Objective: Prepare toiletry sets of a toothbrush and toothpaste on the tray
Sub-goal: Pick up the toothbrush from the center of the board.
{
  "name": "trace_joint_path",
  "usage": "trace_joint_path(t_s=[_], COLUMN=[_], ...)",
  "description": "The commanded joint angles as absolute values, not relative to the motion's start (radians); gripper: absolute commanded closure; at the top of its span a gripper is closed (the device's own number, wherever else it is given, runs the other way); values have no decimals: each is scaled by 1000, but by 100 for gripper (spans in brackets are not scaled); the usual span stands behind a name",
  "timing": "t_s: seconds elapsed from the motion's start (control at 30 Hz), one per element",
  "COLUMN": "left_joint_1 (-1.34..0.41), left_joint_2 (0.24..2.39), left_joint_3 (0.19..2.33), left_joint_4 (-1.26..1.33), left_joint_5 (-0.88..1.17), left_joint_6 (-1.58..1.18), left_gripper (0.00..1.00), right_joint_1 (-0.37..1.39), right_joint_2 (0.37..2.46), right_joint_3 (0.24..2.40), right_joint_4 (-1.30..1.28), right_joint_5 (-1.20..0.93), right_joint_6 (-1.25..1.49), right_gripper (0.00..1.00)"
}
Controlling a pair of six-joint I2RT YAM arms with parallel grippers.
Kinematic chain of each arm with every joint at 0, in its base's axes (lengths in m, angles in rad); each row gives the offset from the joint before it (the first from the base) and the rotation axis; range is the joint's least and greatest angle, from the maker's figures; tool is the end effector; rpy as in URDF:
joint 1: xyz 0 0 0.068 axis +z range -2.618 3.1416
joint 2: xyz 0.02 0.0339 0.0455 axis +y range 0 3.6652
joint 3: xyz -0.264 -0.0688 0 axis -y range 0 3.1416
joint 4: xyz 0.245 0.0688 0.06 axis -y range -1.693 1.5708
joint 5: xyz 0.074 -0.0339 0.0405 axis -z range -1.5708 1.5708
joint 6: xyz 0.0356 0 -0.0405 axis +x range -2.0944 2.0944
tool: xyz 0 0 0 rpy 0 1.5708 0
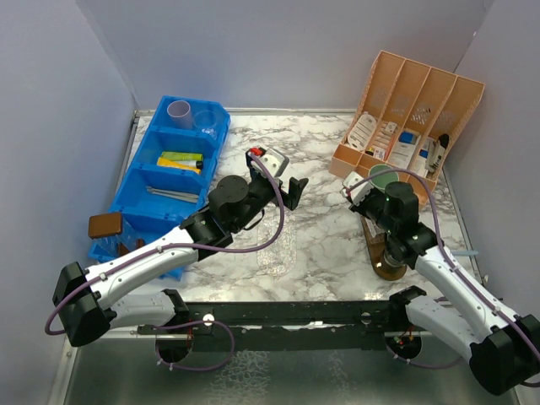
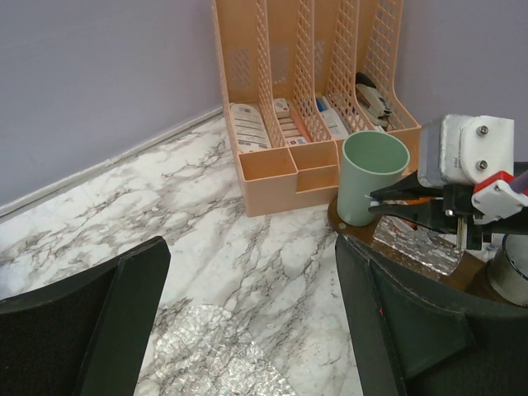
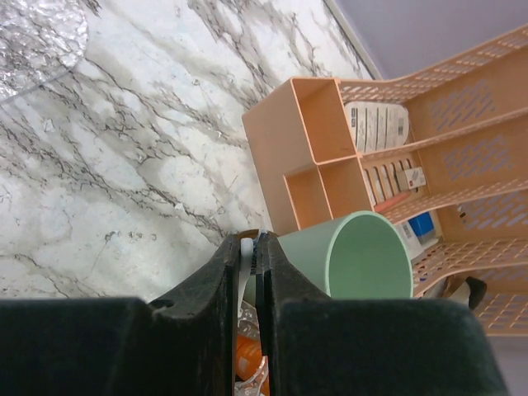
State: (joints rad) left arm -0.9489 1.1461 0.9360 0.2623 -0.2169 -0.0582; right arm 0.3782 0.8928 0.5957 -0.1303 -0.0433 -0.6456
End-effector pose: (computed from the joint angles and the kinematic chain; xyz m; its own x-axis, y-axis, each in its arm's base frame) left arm 0.1647 -0.2166 0.3673 -0.0085 -0.0856 -0.9963 0.6692 0.7399 -0.0693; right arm 0.1908 0.0775 0.2593 -0.0637 -0.6721 -0.7377 -0.5557 0.6379 -0.5332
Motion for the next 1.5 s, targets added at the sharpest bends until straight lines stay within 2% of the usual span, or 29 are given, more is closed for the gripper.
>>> trace_joint_path(t_s=[0.0, 0.47, 0.67, 1.0, 1.1, 1.23, 1.4, 1.47], left_joint_1=[-944, -943, -943, -943, -943, -943, -943, -943], left_joint_2=[1114, 1124, 1127, 1124, 1121, 1120, 1126, 1130], left_joint_3=[925, 925, 925, 925, 925, 925, 924, 924], left_joint_4=[298, 301, 301, 301, 301, 301, 302, 301], left_joint_5=[-199, -184, -178, -174, -176, -180, -178, -179], left_joint_6=[-70, -82, -90, -95, -93, -89, -88, -88], left_gripper=[15, 15, 15, 15, 15, 15, 15, 15], right_joint_1=[376, 375, 352, 346, 346, 347, 345, 346], right_joint_2=[851, 874, 860, 877, 875, 849, 818, 803], right_joint_3=[551, 643, 555, 532, 533, 549, 597, 621], right_joint_4=[-2, -61, 0, 14, 4, -34, -98, -121], right_joint_5=[-107, -182, -188, -156, -157, -160, -163, -174], right_joint_6=[-735, -723, -734, -751, -739, -691, -591, -552], right_gripper=[95, 94, 94, 93, 87, 71, 62, 52])
